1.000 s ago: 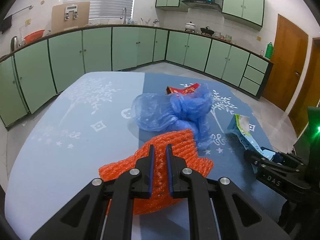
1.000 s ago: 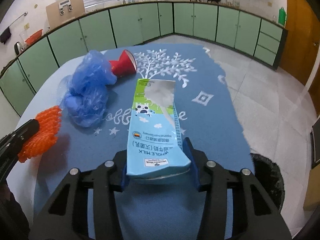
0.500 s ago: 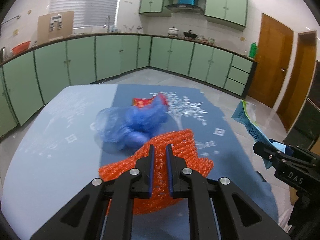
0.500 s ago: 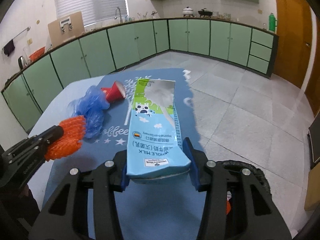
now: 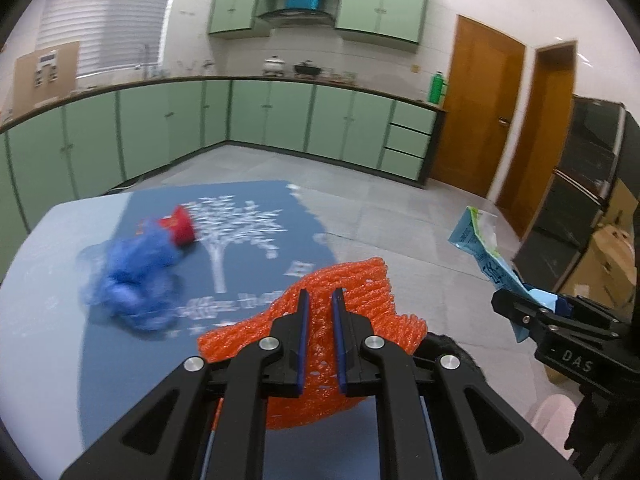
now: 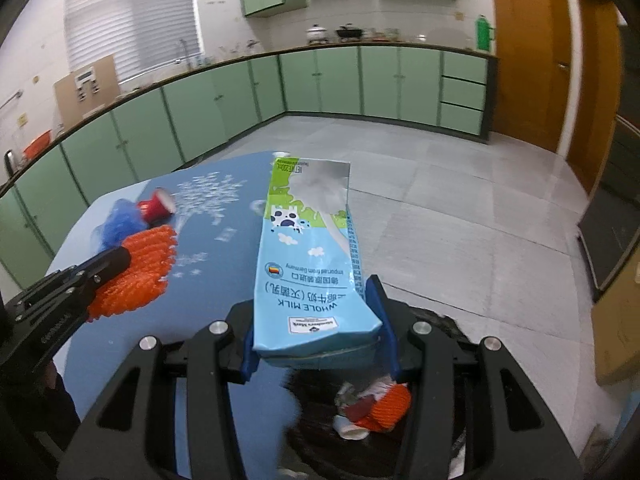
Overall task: Collect trash
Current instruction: 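Carry net and milk carton over the bin and open both grippers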
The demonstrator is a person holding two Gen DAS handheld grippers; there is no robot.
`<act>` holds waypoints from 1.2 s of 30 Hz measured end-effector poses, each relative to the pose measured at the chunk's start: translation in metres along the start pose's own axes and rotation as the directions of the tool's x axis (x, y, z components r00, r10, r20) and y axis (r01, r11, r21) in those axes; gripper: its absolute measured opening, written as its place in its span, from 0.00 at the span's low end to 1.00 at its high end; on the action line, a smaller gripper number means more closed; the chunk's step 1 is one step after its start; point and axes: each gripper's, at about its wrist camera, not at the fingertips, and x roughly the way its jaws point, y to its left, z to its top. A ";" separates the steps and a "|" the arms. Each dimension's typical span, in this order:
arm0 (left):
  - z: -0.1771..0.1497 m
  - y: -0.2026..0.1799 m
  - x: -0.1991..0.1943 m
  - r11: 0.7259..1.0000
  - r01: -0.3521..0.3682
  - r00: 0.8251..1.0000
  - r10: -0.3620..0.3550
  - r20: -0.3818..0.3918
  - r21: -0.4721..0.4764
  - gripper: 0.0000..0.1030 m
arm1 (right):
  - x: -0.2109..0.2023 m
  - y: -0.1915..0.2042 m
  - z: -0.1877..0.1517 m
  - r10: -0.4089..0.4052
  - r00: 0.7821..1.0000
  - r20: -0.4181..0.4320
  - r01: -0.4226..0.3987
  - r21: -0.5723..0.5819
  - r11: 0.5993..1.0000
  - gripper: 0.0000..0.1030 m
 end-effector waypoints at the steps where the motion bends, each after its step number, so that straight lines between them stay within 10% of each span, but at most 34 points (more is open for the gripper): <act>1: 0.001 -0.007 0.002 1.000 0.014 1.000 -0.014 -0.001 0.009 0.10 | -0.002 -0.007 -0.003 -0.011 1.000 -0.001 0.011 0.008 1.000 0.44; 16: -0.012 -0.113 0.040 0.969 0.200 0.980 -0.193 -0.056 0.147 0.10 | -0.014 -0.085 -0.042 -0.138 0.989 -0.047 0.142 0.100 0.985 0.44; 36: -0.024 -0.161 0.100 0.943 0.265 0.959 -0.237 -0.153 0.202 0.11 | 0.029 -0.139 -0.073 -0.179 0.971 -0.156 0.205 0.171 0.964 0.44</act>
